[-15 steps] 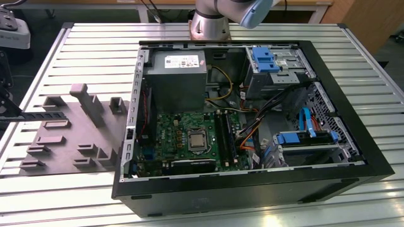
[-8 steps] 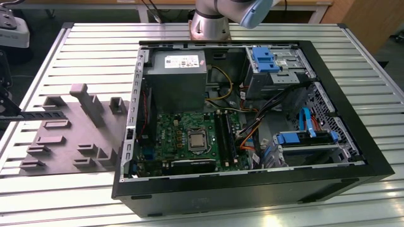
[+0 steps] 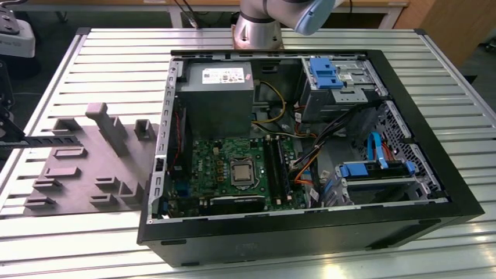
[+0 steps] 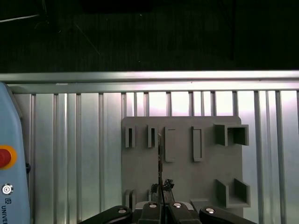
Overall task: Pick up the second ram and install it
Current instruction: 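Pick up the second ram and move it above second insertion slot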
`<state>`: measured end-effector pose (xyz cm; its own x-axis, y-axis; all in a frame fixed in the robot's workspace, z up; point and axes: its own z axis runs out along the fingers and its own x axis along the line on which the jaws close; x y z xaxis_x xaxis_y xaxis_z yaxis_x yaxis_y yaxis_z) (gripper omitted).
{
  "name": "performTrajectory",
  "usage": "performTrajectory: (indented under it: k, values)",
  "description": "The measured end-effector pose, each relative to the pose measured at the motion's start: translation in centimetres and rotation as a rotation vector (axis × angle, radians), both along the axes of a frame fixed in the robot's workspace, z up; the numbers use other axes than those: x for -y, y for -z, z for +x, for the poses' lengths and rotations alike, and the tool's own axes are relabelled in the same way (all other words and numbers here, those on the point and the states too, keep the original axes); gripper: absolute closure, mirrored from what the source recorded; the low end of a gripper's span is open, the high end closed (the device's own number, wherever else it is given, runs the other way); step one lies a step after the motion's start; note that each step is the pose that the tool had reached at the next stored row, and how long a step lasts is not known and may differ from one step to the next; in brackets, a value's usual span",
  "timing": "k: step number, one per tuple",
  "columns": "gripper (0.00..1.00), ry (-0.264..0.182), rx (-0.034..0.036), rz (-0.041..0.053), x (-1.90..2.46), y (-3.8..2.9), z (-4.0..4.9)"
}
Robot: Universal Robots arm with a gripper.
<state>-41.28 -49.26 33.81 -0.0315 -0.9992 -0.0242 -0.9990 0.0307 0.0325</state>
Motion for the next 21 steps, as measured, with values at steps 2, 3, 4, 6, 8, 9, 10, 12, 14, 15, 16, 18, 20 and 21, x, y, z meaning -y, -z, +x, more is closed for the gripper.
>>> performTrajectory:
  k: [2, 3, 4, 6, 8, 9, 10, 12, 14, 15, 16, 18, 20, 21]
  values:
    - [0.88, 0.000, -0.0001, 0.0000, 0.00, -0.05, 0.00]
    - [0.88, 0.000, 0.0000, -0.0001, 0.00, -0.08, 0.00]
    - [0.88, 0.000, 0.0000, 0.0000, 0.00, -0.10, 0.00]
    - [0.88, 0.000, 0.0000, 0.0000, 0.00, -0.14, 0.00]
    - [0.88, 0.000, -0.0001, -0.0001, 0.00, -0.19, 0.00]
    - [0.88, 0.000, 0.0000, 0.0000, 0.00, -0.20, 0.00]
    - [0.88, 0.000, 0.0000, -0.0001, 0.00, -0.22, 0.00]
    - [0.88, 0.000, -0.0001, -0.0001, 0.00, -0.26, 0.00]
    - [0.88, 0.000, -0.0001, -0.0001, 0.00, -0.30, 0.00]
    - [0.88, 0.000, -0.0001, -0.0001, 0.00, -0.32, 0.00]
    - [0.88, 0.000, -0.0001, -0.0001, -0.01, -0.45, 0.00]
    - [0.88, 0.000, -0.0001, -0.0001, -0.06, -0.59, 0.00]
    - [0.88, 0.000, -0.0001, -0.0001, -0.06, -0.63, 0.00]
    - [0.88, 0.000, -0.0002, -0.0001, -0.06, -0.65, 0.00]
